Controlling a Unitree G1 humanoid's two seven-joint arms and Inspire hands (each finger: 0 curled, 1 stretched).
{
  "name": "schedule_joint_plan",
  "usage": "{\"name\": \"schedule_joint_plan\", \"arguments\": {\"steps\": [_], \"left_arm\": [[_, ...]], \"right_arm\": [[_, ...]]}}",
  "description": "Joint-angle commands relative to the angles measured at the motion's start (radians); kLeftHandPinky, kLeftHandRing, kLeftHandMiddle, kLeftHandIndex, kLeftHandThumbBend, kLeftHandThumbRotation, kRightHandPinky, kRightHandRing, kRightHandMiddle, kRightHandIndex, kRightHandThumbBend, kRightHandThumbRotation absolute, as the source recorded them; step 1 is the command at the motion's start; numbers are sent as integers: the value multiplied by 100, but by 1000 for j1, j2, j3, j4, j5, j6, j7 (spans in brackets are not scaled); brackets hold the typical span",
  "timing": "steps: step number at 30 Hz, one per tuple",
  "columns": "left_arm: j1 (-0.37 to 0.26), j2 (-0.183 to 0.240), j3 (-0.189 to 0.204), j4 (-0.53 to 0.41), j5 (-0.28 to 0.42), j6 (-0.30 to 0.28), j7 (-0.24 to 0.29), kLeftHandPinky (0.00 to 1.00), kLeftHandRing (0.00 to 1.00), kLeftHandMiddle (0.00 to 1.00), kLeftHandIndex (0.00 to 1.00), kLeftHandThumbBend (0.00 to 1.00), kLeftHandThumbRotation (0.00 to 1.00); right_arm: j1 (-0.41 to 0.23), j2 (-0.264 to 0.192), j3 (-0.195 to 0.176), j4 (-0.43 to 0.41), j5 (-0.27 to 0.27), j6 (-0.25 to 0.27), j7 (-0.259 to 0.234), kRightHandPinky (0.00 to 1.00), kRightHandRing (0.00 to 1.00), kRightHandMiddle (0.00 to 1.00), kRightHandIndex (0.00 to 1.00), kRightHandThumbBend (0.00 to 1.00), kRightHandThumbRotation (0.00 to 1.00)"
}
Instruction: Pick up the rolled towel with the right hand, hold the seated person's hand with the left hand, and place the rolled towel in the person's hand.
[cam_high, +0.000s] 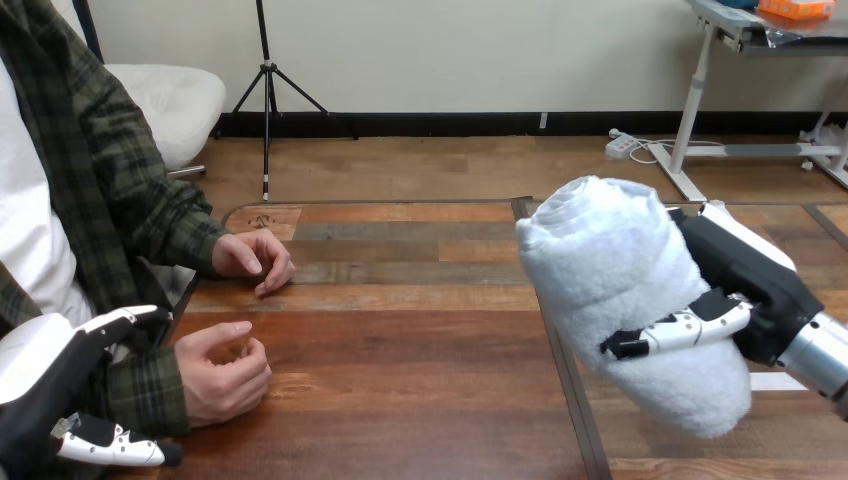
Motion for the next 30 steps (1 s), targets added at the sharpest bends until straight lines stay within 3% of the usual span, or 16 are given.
{"name": "schedule_joint_plan", "arguments": {"steps": [1,5,9,15,18,21,30], "left_arm": [[-69,60,-25,29,48,-6,45,74,83,85,82,100,13],[-93,75,-46,82,74,-51,86,73,83,84,81,100,14],[-107,86,-65,108,100,-47,110,73,83,83,81,100,18],[-117,107,-92,100,136,-30,115,73,83,83,81,100,17],[-114,114,-102,77,153,9,94,75,84,84,82,100,18],[-134,123,-122,117,182,-28,143,76,83,84,82,100,18],[-147,156,-169,86,255,35,120,78,84,84,83,100,22]], "right_arm": [[-32,-30,-44,-71,37,4,4,19,26,38,43,83,0],[-24,-31,-49,-89,40,10,4,19,26,38,42,83,0],[-16,-31,-54,-110,48,31,5,19,26,38,42,83,0],[-14,-17,-63,-103,50,-19,11,18,25,37,43,83,0],[-13,-19,-64,-100,44,-47,17,18,25,37,43,82,0],[-8,-19,-65,-109,60,-25,22,18,25,37,43,82,0],[0,-18,-68,-120,79,-48,46,18,26,38,44,82,0]]}}
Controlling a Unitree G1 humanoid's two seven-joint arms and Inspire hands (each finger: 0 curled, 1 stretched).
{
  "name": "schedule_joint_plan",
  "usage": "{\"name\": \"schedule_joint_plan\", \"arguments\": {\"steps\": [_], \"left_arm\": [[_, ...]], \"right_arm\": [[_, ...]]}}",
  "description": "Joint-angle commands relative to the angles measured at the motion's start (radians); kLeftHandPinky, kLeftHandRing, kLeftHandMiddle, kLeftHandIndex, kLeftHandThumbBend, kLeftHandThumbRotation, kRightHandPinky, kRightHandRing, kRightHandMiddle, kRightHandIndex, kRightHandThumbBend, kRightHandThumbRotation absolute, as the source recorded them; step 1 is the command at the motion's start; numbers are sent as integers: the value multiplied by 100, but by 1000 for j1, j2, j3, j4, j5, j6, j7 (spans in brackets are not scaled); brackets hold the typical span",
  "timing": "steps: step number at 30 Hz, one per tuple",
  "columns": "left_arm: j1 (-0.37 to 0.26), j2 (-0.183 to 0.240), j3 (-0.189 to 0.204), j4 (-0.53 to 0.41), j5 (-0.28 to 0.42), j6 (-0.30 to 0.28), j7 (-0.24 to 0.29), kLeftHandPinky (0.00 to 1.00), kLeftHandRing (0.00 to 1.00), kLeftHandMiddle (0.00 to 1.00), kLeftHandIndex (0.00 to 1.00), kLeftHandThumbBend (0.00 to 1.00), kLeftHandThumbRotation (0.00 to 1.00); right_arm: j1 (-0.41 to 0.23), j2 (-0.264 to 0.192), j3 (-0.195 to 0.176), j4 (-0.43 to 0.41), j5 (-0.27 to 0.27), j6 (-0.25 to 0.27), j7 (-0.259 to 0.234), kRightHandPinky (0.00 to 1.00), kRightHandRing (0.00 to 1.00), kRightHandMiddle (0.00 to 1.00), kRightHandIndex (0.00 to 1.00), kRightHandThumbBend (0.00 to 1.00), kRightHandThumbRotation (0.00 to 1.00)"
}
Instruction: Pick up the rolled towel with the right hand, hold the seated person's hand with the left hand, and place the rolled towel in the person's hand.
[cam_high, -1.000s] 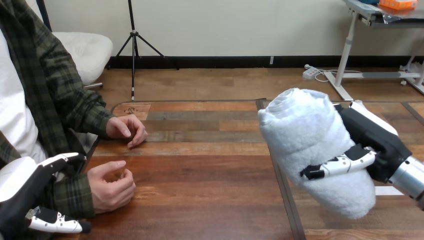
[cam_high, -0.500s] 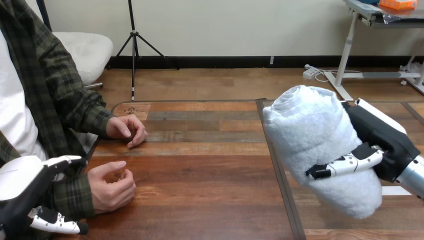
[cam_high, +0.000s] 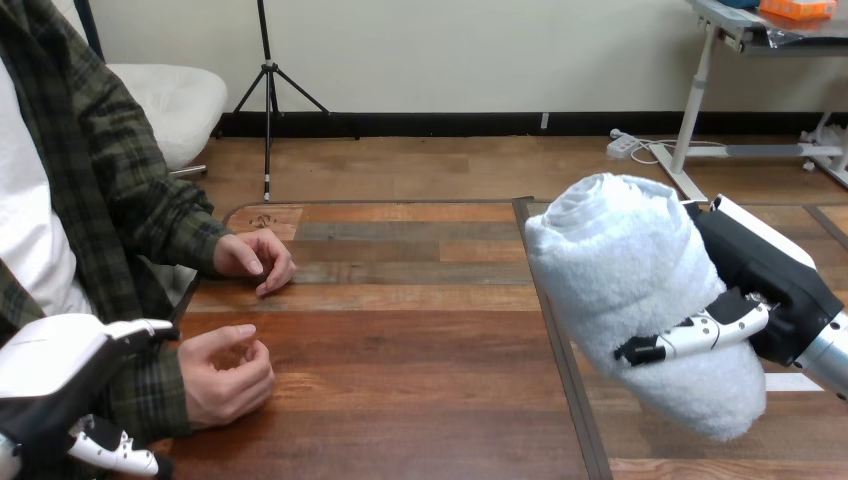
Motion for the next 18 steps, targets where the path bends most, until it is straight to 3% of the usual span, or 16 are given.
{"name": "schedule_joint_plan", "arguments": {"steps": [1,12,15,18], "left_arm": [[-63,60,-46,6,57,23,25,78,84,84,83,100,23],[-101,85,-112,39,145,45,84,77,82,82,81,100,27],[-108,97,-128,19,155,78,41,78,83,83,82,100,28],[-116,109,-149,15,196,95,70,77,82,82,82,100,27]], "right_arm": [[-28,-5,-38,-68,44,-28,8,18,26,37,44,82,0],[-6,-13,-46,-121,70,-8,16,18,26,37,43,82,0],[-2,-15,-49,-126,81,-4,24,18,26,37,43,82,0],[5,-19,-52,-140,84,2,22,18,26,37,43,82,0]]}}
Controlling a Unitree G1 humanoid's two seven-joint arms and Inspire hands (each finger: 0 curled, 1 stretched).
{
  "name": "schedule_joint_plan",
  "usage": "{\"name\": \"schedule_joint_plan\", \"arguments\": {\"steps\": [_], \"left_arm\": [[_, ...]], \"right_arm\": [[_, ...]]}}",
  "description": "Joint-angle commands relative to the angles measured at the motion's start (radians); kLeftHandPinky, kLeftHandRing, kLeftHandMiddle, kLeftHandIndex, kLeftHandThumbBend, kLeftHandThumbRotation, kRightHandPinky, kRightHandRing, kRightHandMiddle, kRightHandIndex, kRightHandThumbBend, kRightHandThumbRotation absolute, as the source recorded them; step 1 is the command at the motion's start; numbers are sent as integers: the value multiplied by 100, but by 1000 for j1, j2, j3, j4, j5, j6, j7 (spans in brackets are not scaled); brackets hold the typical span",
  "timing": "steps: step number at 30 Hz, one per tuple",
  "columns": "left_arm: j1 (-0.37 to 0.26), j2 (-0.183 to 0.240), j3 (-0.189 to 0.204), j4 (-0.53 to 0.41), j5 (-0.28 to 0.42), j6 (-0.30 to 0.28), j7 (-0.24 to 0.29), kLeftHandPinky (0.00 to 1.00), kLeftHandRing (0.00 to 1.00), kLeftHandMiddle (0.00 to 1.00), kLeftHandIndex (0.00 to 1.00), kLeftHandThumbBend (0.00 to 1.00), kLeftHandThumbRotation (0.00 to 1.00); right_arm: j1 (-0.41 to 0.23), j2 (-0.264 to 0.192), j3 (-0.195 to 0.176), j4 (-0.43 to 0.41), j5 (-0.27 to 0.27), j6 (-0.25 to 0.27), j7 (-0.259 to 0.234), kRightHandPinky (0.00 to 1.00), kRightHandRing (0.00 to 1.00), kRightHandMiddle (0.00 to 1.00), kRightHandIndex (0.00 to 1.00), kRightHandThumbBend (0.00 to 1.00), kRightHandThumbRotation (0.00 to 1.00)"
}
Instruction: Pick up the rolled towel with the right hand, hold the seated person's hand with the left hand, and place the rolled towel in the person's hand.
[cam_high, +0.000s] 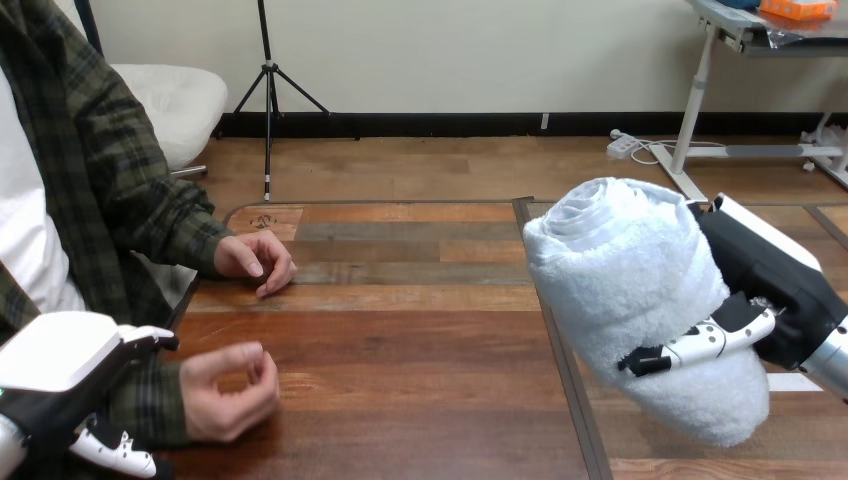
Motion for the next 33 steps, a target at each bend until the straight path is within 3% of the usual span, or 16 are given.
{"name": "schedule_joint_plan", "arguments": {"steps": [1,6,15,23,33], "left_arm": [[-69,45,-53,5,62,47,12,77,82,82,81,100,27],[-88,50,-75,20,80,62,22,76,81,81,81,100,25],[-129,75,-126,51,133,80,31,74,78,79,79,100,25],[-158,92,-170,91,179,86,85,72,75,77,78,100,24],[-190,93,-202,144,171,85,133,66,70,74,75,100,20]], "right_arm": [[-28,-19,-48,-73,47,2,-2,18,26,37,43,82,0],[-17,-22,-55,-92,59,13,5,19,27,38,43,82,0],[-16,-21,-68,-96,105,6,64,20,28,39,44,79,0],[-13,-23,-79,-105,121,-9,93,18,26,38,45,78,0],[-9,-19,-96,-111,130,-22,114,18,27,38,45,78,2]]}}
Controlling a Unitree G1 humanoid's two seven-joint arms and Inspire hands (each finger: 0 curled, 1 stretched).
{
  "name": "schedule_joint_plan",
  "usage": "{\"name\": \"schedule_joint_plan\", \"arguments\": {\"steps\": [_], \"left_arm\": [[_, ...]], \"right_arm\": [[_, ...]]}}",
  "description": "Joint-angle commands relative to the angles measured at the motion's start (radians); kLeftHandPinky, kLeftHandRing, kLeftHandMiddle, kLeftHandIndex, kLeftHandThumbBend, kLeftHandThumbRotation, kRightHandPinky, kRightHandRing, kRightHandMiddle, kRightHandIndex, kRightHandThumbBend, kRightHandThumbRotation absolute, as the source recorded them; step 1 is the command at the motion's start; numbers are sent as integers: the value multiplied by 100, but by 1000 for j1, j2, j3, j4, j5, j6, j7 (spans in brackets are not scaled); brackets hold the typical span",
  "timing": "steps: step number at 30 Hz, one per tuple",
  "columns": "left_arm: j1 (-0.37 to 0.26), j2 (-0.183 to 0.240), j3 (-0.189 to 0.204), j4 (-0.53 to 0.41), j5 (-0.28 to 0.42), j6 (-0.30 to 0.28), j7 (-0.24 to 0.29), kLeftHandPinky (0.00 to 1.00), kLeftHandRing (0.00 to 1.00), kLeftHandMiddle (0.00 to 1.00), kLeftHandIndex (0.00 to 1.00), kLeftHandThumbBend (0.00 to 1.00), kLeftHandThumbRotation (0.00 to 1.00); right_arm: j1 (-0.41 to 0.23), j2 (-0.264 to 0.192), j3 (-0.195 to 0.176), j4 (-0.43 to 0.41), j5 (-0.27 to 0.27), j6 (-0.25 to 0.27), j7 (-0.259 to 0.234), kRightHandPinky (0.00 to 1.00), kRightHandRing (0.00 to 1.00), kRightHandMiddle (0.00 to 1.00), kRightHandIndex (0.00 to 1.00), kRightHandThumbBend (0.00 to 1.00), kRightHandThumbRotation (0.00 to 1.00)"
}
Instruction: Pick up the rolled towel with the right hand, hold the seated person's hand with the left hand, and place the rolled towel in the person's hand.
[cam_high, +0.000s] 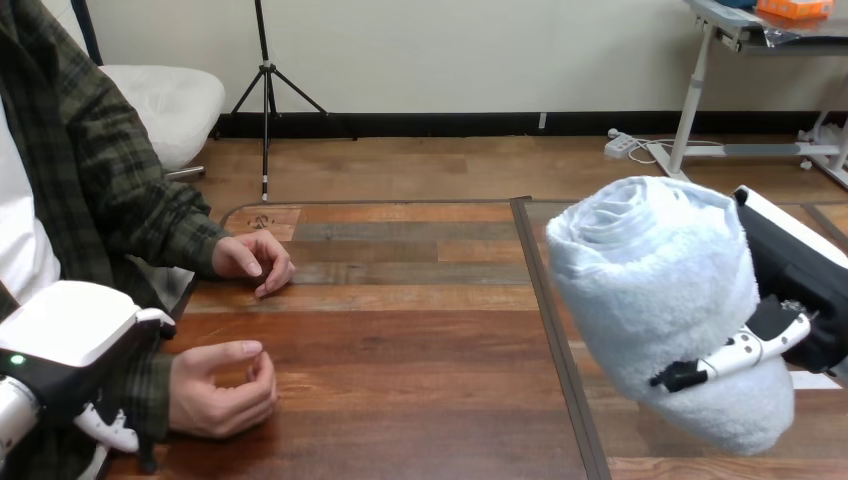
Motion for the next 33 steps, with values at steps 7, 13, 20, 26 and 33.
{"name": "schedule_joint_plan", "arguments": {"steps": [7,13,20,26,33], "left_arm": [[-40,39,-46,62,21,34,31,62,68,72,72,100,17],[-45,40,-52,64,9,43,13,61,67,71,70,100,15],[-51,42,-66,78,8,46,14,60,66,72,69,99,14],[-51,39,-72,105,5,38,36,55,61,67,66,99,7],[-41,43,-65,99,-28,27,7,47,54,59,63,99,2]], "right_arm": [[-32,-13,-47,-60,48,-20,17,19,27,38,44,78,3],[-32,-15,-52,-63,52,-21,24,19,27,38,44,78,3],[-33,-18,-57,-64,41,-36,25,19,27,38,43,78,5],[-37,-17,-61,-59,60,-30,40,19,28,38,43,79,6],[-39,-18,-63,-61,66,-31,52,19,27,38,43,79,6]]}}
